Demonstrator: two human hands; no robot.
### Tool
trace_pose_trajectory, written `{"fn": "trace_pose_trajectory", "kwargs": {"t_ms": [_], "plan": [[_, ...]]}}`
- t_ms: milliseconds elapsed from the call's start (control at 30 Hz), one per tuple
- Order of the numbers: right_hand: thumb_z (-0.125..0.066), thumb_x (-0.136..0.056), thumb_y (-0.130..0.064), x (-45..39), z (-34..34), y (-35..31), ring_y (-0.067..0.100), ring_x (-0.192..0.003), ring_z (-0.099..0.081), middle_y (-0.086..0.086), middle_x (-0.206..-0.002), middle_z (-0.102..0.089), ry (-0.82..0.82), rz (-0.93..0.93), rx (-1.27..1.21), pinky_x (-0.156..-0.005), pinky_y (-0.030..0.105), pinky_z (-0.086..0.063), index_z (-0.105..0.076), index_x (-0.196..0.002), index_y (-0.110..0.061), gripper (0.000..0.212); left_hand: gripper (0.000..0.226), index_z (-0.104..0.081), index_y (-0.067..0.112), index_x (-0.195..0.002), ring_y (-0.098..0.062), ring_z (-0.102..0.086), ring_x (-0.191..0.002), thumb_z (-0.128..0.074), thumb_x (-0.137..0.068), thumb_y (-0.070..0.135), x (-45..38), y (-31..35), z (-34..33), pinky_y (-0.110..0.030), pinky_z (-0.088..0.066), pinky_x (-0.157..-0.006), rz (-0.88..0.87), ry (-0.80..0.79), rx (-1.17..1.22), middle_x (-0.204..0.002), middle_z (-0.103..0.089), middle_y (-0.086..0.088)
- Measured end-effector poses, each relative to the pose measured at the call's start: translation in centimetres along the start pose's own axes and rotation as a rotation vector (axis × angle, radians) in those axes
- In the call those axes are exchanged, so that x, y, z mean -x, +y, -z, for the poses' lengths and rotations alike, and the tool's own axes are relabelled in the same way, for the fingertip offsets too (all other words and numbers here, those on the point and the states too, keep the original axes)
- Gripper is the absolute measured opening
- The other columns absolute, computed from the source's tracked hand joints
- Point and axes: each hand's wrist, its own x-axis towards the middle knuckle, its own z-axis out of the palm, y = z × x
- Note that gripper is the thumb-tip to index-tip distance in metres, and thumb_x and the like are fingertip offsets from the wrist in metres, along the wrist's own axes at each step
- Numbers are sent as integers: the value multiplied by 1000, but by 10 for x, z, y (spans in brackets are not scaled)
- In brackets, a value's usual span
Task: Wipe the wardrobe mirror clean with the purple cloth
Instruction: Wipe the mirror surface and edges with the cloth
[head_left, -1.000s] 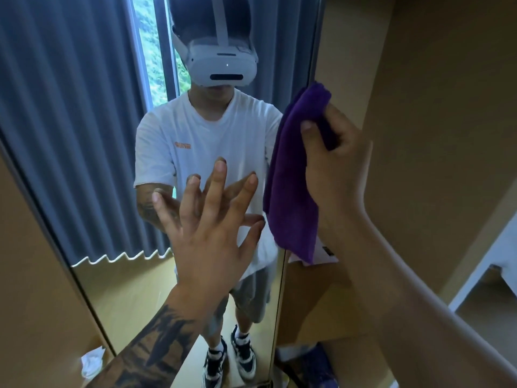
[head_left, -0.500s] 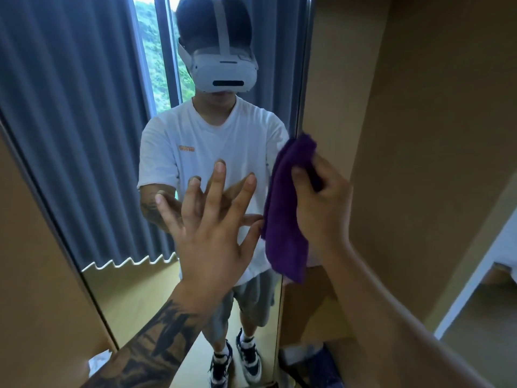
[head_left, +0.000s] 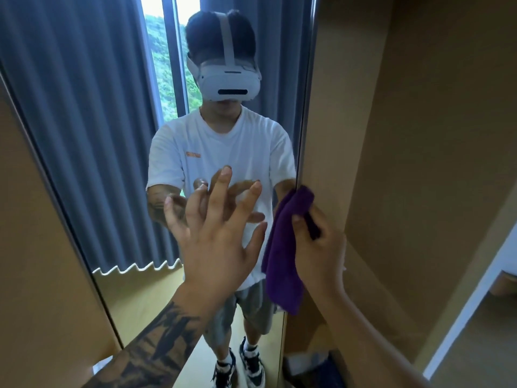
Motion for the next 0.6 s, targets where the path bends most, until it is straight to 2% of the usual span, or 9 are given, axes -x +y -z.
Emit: {"fn": "trace_pose_trajectory", "kwargs": {"t_ms": [100,200,267,333,400,467,533,600], "plan": [[-57,-106,-23,-44,3,-38,13,-75,-69,-8,-85,-72,62,129,-29,-72,43,-61,-66,-100,-48,27,45,-70,34,-131,-35,-52,-130,-68,-90,53,-22,-3,7,-71,-27,-109,-14,77,49,-150,-56,-4],[-56,-106,-22,-65,-2,-56,9,-75,-68,-9,-84,-72,122,170,-53,-70,30,-59,-71,-115,-28,19,45,-68,34,-133,-36,-53,-132,-64,-93,53,-41,0,8,-70,-26,-111,-14,118,27,-151,-55,-3],[-54,-107,-24,-55,-7,-49,11,-75,-68,-8,-84,-71,119,154,-65,-71,31,-60,-69,-114,-36,21,47,-66,34,-136,-36,-51,-135,-63,-94,54,-50,3,8,-70,-24,-112,-25,124,20,-154,-52,-3],[-52,-108,-23,-32,-9,-29,13,-77,-69,-6,-86,-71,99,110,-73,-74,42,-61,-63,-105,-47,27,48,-64,34,-138,-37,-50,-137,-62,-95,55,-55,3,6,-72,-22,-113,-40,124,7,-157,-49,-3],[-53,-107,-20,-8,-9,-8,19,-74,-68,-3,-83,-70,65,39,-58,-71,51,-58,-62,-100,-52,33,49,-63,36,-139,-37,-50,-135,-61,-94,55,-60,4,5,-72,-22,-113,-33,132,-10,-158,-48,-2],[-55,-106,-19,4,-6,0,27,-68,-66,3,-81,-69,38,-31,-43,-64,54,-57,-62,-95,-62,45,48,-63,38,-139,-37,-50,-134,-61,-93,54,-62,6,4,-73,-22,-113,-21,136,-11,-158,-47,-2],[-58,-105,-16,-3,-2,-9,25,-69,-68,1,-81,-71,35,-26,-39,-64,54,-58,-63,-90,-62,48,48,-62,39,-139,-37,-51,-133,-59,-93,54,-64,7,4,-73,-22,-113,-16,144,-6,-158,-48,-2],[-59,-105,-16,-26,2,-29,18,-72,-69,-3,-84,-72,46,64,-34,-69,51,-59,-64,-91,-55,41,48,-61,39,-140,-37,-50,-134,-58,-95,54,-63,6,2,-73,-22,-112,-29,153,-10,-158,-48,-2]]}}
